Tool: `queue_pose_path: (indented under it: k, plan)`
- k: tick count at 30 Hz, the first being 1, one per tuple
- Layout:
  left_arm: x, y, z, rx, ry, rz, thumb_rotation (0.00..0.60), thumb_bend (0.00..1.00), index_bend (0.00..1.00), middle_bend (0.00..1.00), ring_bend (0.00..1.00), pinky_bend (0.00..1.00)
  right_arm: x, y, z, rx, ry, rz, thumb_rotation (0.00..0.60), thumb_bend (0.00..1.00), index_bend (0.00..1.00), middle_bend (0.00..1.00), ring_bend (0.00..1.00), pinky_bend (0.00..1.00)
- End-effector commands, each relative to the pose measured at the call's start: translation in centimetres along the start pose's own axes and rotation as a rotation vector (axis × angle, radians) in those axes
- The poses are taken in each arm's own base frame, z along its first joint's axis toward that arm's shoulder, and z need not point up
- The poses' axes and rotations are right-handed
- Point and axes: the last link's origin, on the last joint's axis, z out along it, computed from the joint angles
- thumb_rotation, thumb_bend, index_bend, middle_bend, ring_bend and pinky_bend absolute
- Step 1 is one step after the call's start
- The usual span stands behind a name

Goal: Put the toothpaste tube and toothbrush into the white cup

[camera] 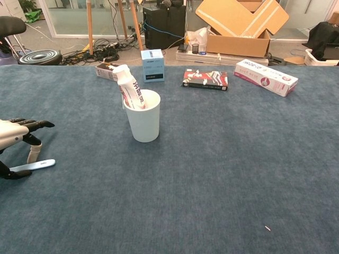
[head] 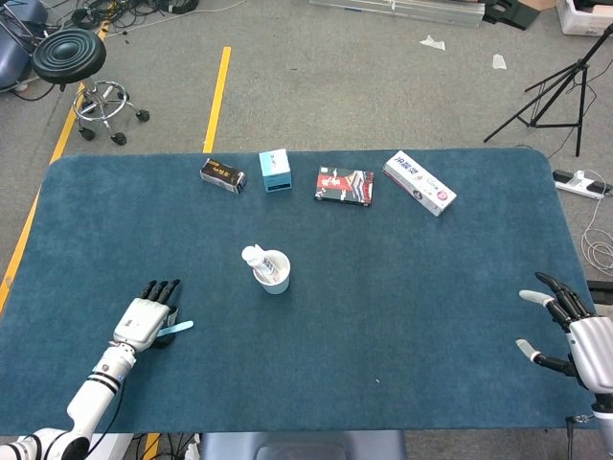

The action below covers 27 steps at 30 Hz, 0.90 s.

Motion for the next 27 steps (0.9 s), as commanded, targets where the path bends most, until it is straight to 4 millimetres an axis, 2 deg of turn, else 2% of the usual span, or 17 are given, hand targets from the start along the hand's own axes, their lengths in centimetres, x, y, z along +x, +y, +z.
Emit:
queue_pose_path:
  k: [1, 10, 27]
  plan:
    - [0.0, 0.0, 0.0, 0.001, 0.001, -0.001, 0.6, 0.3, 0.57, 0.0, 0.0, 0.0, 0.0, 0.0, 0.0, 0.0, 0.0, 0.0, 0.6, 0.12, 0.3, 0.14, 0.16, 0.5]
    - [0.5, 0.0, -0.4, 0.0, 0.023, -0.013, 0.6, 0.3, 0.59, 0.0, 0.0, 0.0, 0.0, 0.0, 0.0, -0.001, -0.002, 0.0, 0.6, 0.12, 0.3, 0.14, 0.16, 0.5]
    - [3.4, 0.2, -2.1, -0.014, 0.116, -0.034, 0.6, 0.3, 0.61, 0.0, 0.0, 0.0, -0.1, 0.0, 0.0, -0.002, -0.004, 0.0, 0.6, 0.12, 0.3, 0.14, 0.16, 0.5]
